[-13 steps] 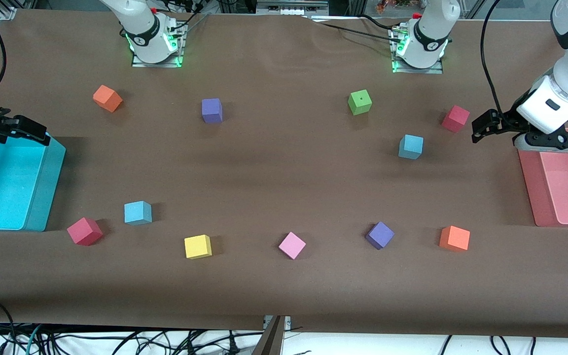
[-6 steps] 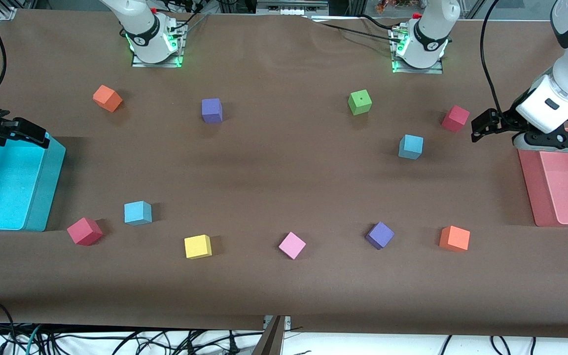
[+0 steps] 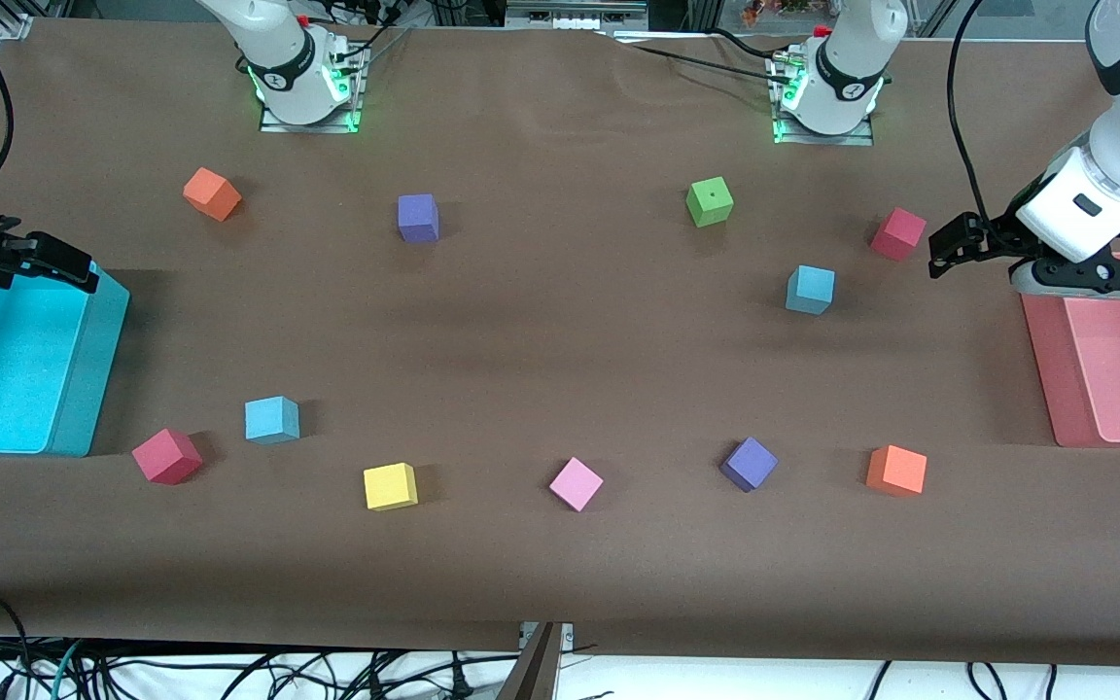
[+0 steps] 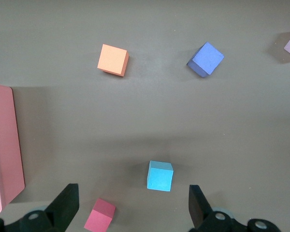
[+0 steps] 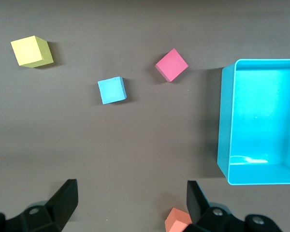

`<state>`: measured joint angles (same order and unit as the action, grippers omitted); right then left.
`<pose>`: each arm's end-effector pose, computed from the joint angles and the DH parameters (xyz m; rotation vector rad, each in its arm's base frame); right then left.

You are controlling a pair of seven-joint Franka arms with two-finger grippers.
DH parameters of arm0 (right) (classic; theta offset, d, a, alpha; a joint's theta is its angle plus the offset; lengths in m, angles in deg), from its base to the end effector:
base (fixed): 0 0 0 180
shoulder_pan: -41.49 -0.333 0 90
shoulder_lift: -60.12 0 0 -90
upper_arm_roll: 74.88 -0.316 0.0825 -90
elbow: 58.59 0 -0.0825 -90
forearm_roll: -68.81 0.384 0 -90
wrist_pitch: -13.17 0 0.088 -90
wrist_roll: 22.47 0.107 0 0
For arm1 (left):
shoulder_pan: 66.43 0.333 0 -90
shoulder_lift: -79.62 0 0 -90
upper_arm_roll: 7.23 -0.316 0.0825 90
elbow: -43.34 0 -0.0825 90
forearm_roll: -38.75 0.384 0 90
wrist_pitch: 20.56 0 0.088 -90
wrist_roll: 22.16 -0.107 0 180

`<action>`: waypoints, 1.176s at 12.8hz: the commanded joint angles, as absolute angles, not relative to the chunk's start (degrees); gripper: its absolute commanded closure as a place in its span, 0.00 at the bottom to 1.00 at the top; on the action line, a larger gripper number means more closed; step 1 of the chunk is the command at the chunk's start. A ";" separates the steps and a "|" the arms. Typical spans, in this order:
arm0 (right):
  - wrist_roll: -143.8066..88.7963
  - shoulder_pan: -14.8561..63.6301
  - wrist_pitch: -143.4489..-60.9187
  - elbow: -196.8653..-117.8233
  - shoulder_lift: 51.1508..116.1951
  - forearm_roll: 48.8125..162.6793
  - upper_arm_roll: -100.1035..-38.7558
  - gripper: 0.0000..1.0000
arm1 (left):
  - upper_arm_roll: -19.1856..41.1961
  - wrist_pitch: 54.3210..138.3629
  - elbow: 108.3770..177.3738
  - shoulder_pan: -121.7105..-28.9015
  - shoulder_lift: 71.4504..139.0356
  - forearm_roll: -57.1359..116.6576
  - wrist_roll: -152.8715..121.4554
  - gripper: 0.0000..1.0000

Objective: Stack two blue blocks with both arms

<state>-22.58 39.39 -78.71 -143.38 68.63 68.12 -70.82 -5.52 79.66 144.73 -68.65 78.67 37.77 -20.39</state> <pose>0.6014 -0.0187 0.5847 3.1189 -0.0485 -0.0387 0.5560 -0.0398 0.5545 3.1250 -0.0541 -0.0073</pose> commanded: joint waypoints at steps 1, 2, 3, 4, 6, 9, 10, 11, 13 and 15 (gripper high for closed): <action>-22.03 39.73 -79.02 -143.40 68.56 68.02 -71.36 0.01 | -5.65 78.32 143.80 -68.37 78.39 37.96 -21.46 0.00; -22.03 39.64 -79.02 -143.31 68.56 68.02 -71.36 0.01 | -5.74 77.97 143.80 -68.37 78.30 37.96 -21.46 0.00; -22.03 39.55 -79.11 -143.31 68.47 68.02 -71.36 0.01 | -5.74 77.62 143.80 -68.37 78.13 37.96 -21.46 0.00; -22.03 39.55 -79.11 -143.31 68.56 68.02 -71.36 0.01 | -5.83 77.18 143.71 -68.37 78.04 37.96 -21.37 0.00; -22.12 39.55 -79.03 -143.31 68.56 68.02 -71.36 0.01 | -5.83 77.18 143.80 -67.32 78.04 37.96 -21.46 0.00; -22.03 39.55 -79.03 -143.31 68.47 67.93 -71.36 0.01 | -5.39 77.09 143.10 -67.40 78.13 37.96 -21.37 0.00; -22.03 39.55 -79.02 -143.31 68.56 68.02 -71.36 0.01 | -5.39 77.00 142.92 -67.40 78.13 37.96 -21.37 0.00; -22.12 39.55 -79.02 -143.31 68.56 67.93 -71.36 0.01 | -5.39 77.00 142.92 -67.31 78.13 37.96 -21.37 0.00; -22.12 39.46 -79.02 -143.31 68.56 67.93 -71.36 0.01 | -5.39 76.91 142.92 -67.31 78.13 37.96 -21.19 0.00; -22.12 39.55 -79.02 -143.40 68.47 67.93 -71.36 0.01 | -5.39 76.83 142.92 -67.31 78.13 37.96 -21.19 0.00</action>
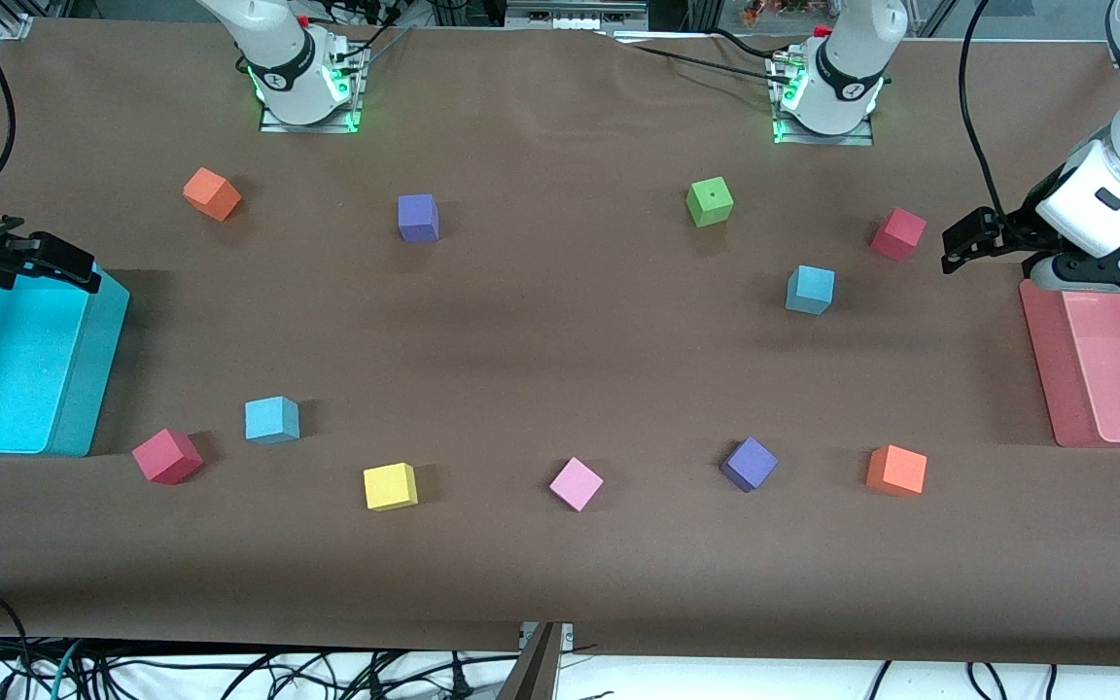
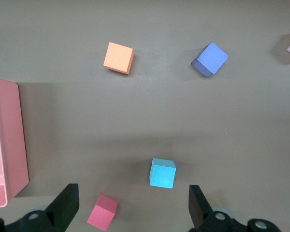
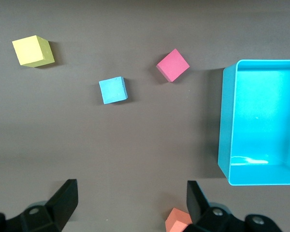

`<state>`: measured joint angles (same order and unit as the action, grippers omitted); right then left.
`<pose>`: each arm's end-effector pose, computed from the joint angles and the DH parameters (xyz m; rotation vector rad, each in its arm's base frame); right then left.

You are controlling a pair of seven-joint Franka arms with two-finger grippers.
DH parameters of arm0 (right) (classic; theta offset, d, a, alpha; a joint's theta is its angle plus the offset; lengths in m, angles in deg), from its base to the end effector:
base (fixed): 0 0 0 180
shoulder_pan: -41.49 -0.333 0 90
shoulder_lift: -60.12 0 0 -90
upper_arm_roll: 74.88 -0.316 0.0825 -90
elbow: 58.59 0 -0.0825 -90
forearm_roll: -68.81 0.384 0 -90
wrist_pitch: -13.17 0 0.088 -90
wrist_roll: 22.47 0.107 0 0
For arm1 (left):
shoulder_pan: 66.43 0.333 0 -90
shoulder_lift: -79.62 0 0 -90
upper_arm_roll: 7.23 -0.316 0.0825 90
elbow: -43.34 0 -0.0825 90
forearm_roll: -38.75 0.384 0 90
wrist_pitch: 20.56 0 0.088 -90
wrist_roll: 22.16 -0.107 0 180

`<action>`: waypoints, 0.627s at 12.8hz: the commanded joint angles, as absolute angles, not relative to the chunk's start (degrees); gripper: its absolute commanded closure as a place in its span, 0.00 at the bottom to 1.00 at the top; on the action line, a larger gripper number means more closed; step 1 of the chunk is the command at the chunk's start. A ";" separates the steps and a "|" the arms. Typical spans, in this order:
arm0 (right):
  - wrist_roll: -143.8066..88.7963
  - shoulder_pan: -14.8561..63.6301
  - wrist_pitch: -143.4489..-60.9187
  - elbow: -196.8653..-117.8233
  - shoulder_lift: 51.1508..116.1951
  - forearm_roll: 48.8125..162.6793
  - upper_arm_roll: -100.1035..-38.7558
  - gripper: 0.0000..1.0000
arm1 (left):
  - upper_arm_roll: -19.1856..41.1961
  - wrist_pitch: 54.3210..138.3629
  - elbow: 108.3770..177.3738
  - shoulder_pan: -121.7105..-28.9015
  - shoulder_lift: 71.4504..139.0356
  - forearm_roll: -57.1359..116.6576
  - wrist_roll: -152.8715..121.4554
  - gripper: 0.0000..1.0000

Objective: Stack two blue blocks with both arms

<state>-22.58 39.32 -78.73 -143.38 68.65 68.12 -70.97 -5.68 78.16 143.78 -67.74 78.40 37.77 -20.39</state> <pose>0.6016 -0.0165 0.5845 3.1193 -0.0425 -0.0387 0.5543 -0.0294 0.5628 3.1255 -0.0255 -0.0147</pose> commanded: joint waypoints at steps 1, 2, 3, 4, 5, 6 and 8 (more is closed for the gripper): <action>-22.12 39.55 -79.11 -143.31 68.56 67.93 -71.36 0.01 | -5.39 76.83 142.92 -67.31 78.13 37.96 -21.37 0.00; -22.38 39.55 -79.03 -143.40 68.56 67.93 -71.36 0.01 | -5.39 76.83 142.92 -67.31 78.21 37.96 -21.37 0.00; -22.30 39.55 -79.02 -143.40 68.56 67.93 -71.36 0.01 | -5.39 76.83 142.92 -67.31 78.30 37.96 -21.19 0.00; -22.73 39.55 -79.11 -143.40 68.56 67.93 -71.36 0.01 | -5.39 76.91 142.92 -67.31 78.48 37.96 -21.02 0.00; -22.65 39.55 -79.11 -143.40 68.56 67.93 -71.36 0.01 | -5.39 76.91 142.92 -67.40 78.48 38.05 -20.93 0.00; -22.56 39.46 -79.20 -143.40 68.73 67.93 -71.36 0.01 | -5.39 77.00 142.92 -67.40 78.48 38.05 -20.75 0.00; -21.95 39.20 -79.29 -143.40 69.17 67.67 -71.54 0.01 | -5.39 77.00 142.83 -67.40 78.57 38.05 -20.58 0.00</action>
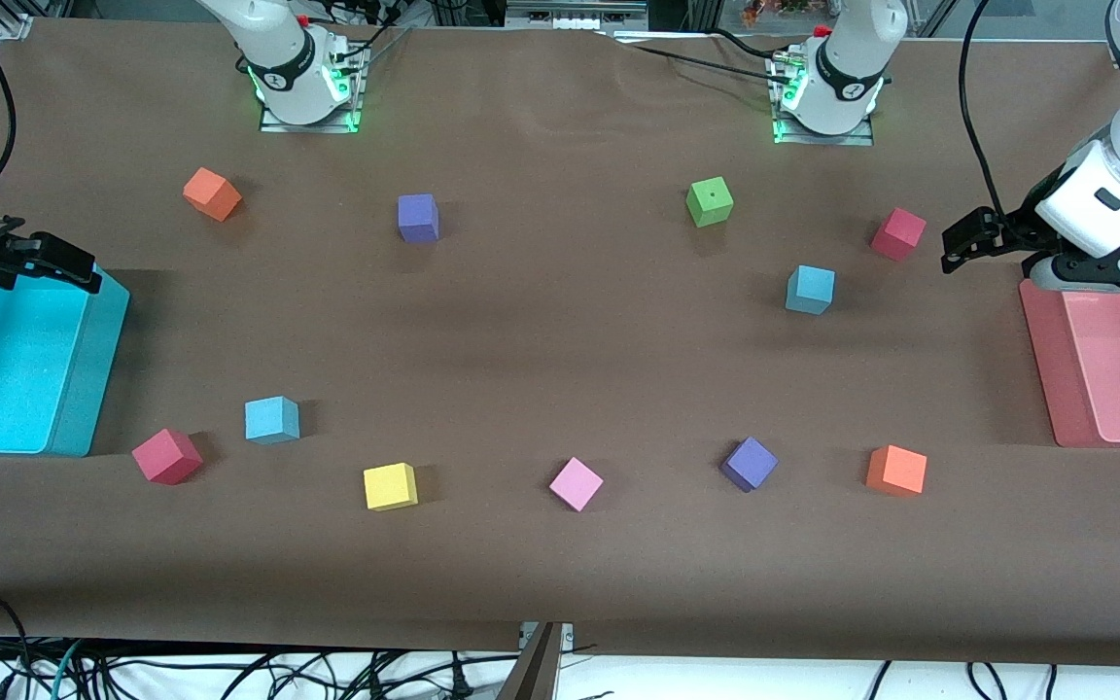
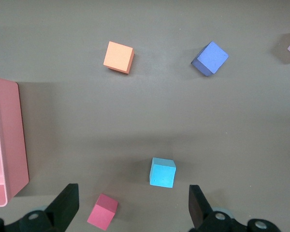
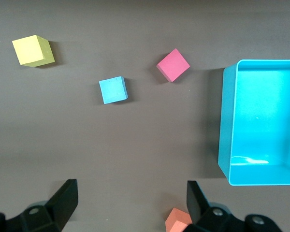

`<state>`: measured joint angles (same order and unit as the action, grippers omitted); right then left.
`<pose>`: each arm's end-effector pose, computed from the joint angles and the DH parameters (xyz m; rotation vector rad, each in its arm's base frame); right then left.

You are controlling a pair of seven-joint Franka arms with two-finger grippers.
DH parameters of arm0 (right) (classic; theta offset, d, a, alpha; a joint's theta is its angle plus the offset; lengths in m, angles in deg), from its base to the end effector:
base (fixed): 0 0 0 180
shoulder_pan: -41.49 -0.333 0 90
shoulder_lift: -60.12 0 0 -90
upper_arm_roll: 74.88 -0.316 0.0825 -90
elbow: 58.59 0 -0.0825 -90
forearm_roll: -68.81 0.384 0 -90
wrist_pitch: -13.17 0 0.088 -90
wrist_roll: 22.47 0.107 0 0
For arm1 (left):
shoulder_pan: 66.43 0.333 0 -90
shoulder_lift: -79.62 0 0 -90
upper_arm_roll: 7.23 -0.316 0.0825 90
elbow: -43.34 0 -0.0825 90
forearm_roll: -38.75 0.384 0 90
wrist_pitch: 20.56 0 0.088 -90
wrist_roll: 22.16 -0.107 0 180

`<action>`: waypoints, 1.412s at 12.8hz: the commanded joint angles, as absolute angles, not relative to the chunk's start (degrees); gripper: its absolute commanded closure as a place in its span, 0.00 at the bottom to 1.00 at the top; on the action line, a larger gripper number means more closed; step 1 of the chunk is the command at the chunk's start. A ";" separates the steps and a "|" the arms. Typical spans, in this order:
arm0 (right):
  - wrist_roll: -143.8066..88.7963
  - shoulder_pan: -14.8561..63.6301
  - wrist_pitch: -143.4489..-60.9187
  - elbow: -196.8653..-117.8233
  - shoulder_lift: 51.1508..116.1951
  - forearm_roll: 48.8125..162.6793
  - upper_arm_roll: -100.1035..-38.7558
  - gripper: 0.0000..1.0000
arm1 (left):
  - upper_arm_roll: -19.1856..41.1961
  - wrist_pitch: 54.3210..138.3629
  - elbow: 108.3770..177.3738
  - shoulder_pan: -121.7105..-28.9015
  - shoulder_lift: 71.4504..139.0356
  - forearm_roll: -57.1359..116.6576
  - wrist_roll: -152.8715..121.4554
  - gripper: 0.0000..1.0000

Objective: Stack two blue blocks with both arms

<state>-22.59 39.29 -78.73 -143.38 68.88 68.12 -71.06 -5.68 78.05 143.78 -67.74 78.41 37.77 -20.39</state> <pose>0.6026 -0.0153 0.5820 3.1193 -0.0390 -0.0449 0.5541 -0.0294 0.5626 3.1256 -0.0256 -0.0179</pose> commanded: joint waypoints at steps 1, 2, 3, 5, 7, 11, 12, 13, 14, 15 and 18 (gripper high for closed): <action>-21.77 39.11 -79.29 -143.40 69.26 67.67 -71.71 0.01 | -5.39 77.00 142.83 -67.40 78.57 38.05 -20.66 0.00; -21.86 39.11 -79.29 -143.40 69.70 67.84 -71.63 0.01 | -5.39 77.00 142.83 -67.31 78.48 38.05 -20.66 0.00; -22.38 39.11 -79.29 -143.40 70.22 67.85 -71.63 0.01 | -5.47 76.91 142.83 -67.31 78.48 38.05 -20.58 0.00; -22.56 38.50 -81.21 -143.40 73.11 67.85 -71.71 0.01 | -5.39 76.91 142.74 -67.31 78.39 38.05 -20.58 0.00; -22.56 37.88 -82.36 -143.40 77.06 67.93 -71.80 0.01 | -5.47 76.91 142.74 -67.31 78.39 38.05 -20.58 0.00; -22.65 34.20 -88.85 -143.40 83.83 67.85 -71.80 0.01 | -5.65 76.91 142.74 -67.31 78.48 38.05 -20.66 0.00; -22.56 34.02 -90.52 -143.49 86.11 67.85 -71.80 0.01 | -5.82 76.91 142.74 -67.22 78.30 38.05 -20.75 0.00; -22.65 33.93 -92.54 -143.49 88.49 67.85 -71.80 0.01 | -5.83 76.91 142.57 -67.22 78.30 38.05 -20.67 0.00; -22.65 33.93 -94.65 -143.58 90.42 67.93 -71.80 0.01 | -5.83 77.09 142.57 -67.22 78.39 38.05 -20.58 0.00; -22.74 33.93 -96.76 -143.58 92.36 67.93 -71.80 0.01 | -5.83 77.18 142.57 -67.22 78.57 38.05 -20.58 0.00; -26.23 34.28 -103.87 -143.84 97.72 68.11 -71.80 0.01 | -5.83 77.26 142.66 -67.22 78.74 38.05 -20.58 0.00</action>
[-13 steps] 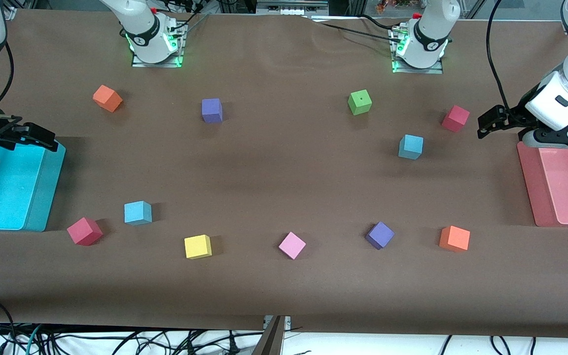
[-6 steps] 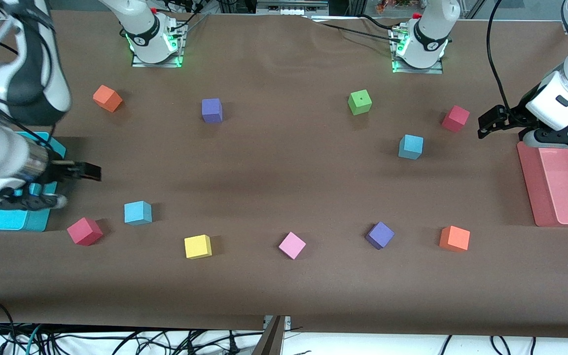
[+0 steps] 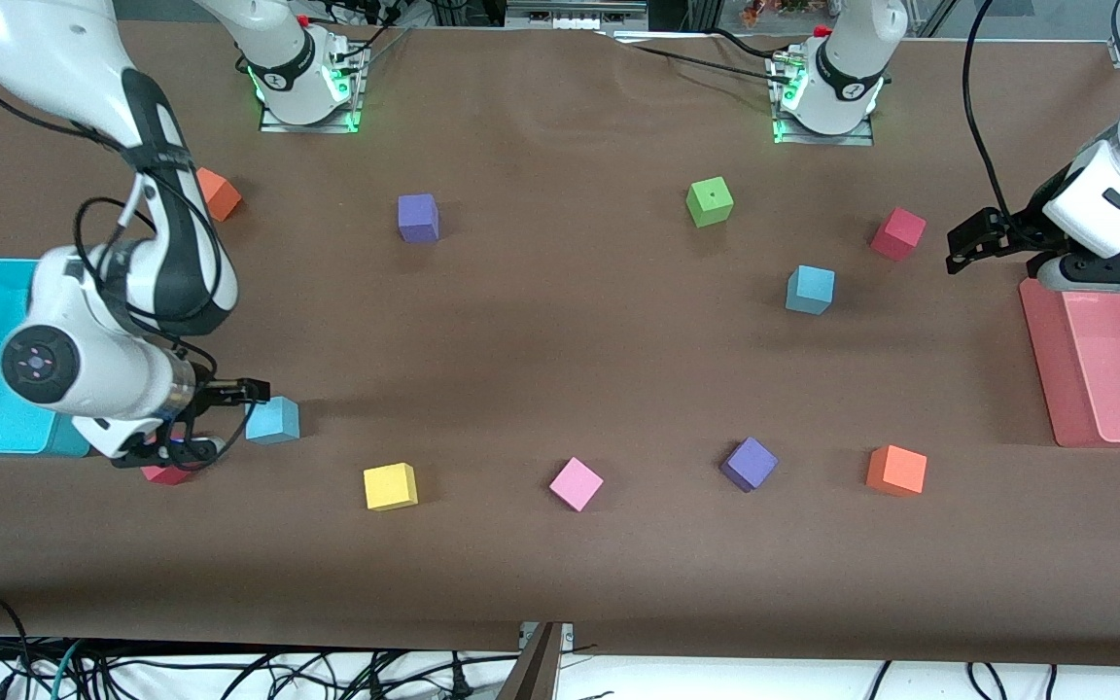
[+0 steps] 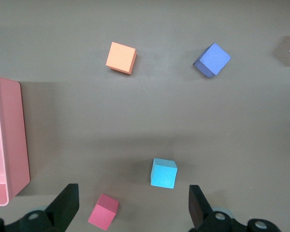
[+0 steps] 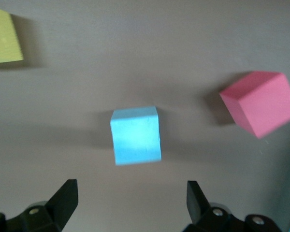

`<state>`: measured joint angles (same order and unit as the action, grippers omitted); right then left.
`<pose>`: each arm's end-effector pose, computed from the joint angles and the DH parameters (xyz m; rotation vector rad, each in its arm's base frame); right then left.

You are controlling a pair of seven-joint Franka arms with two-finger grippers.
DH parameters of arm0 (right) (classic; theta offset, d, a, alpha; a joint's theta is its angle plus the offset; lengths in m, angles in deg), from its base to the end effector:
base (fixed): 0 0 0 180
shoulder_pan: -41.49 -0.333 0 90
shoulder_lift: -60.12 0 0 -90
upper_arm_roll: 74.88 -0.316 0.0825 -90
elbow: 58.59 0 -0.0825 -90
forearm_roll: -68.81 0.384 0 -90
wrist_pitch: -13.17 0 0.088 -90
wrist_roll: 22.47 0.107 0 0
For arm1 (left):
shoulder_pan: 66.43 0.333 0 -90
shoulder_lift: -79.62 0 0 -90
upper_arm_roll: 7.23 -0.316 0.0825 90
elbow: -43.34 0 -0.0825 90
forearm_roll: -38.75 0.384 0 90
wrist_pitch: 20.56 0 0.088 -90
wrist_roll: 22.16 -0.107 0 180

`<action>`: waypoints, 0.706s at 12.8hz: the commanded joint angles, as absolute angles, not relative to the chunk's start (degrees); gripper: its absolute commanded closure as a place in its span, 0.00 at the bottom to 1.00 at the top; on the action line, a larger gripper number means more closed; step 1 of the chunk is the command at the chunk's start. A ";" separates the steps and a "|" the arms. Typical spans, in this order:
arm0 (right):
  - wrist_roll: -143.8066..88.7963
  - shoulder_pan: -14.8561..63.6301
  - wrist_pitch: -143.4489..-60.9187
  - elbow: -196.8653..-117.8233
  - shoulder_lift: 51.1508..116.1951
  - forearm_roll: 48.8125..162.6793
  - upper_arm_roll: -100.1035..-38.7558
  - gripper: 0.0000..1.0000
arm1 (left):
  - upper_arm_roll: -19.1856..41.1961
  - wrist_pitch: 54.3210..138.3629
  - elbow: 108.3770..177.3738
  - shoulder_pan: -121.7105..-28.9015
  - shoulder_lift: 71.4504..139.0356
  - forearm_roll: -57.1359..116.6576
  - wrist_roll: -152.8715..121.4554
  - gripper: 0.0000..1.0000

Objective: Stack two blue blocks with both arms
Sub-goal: 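Reach the right gripper down to the light blue cube beside the red cube, then close the right gripper on the light blue cube and lift it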

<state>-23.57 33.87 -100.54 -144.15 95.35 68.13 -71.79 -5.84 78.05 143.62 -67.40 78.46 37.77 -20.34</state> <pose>0.6934 0.0601 0.3013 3.0852 0.1724 -0.1879 0.5548 -0.0246 0.5634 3.1255 -0.0106 -0.0148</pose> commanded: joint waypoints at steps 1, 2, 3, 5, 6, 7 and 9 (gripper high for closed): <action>-26.95 34.54 -106.33 -144.01 99.39 68.20 -71.80 0.01 | -5.83 77.35 142.66 -67.22 78.92 38.05 -20.58 0.00; -27.04 34.54 -107.84 -144.02 100.45 68.72 -71.80 0.01 | -5.83 77.35 142.66 -67.22 79.35 37.96 -20.58 0.00; -27.04 34.54 -108.46 -144.10 101.25 69.94 -71.80 0.01 | -5.91 77.44 142.57 -67.14 79.88 37.96 -20.58 0.00; -28.27 34.63 -109.52 -144.10 102.48 71.36 -71.80 0.01 | -5.91 77.53 142.57 -67.05 80.06 38.05 -20.58 0.00; -28.45 34.63 -110.04 -144.10 103.09 71.36 -71.80 0.01 | -5.91 77.44 142.57 -67.05 80.06 38.05 -20.58 0.00; -28.45 34.54 -110.05 -144.19 103.45 71.36 -71.80 0.01 | -5.91 77.44 142.57 -67.05 80.06 38.05 -20.58 0.00; -28.45 34.54 -109.96 -144.28 103.71 71.36 -71.80 0.08 | -5.91 77.44 142.57 -67.05 80.06 38.05 -20.58 0.00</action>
<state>-27.19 34.28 -109.47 -144.16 103.53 70.31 -71.69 -5.84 78.07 143.63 -67.11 79.71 37.77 -20.34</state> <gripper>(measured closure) 0.009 0.000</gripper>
